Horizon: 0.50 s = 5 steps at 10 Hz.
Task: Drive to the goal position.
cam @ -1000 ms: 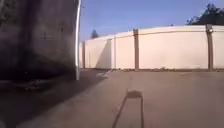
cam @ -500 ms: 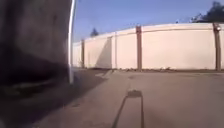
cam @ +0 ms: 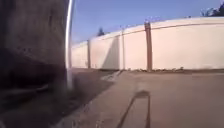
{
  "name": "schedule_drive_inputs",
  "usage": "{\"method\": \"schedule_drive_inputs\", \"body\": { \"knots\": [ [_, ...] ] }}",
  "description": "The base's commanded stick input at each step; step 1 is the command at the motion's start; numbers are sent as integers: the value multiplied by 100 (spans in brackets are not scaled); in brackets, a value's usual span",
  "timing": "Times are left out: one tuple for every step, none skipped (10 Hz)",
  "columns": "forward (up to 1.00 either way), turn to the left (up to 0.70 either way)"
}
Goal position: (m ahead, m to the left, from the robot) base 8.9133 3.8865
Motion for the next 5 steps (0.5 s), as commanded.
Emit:
{"method": "schedule_drive_inputs", "body": {
  "knots": [
    [100, 0],
    [100, 0],
    [100, 0],
    [100, 0],
    [100, 0]
  ]
}}
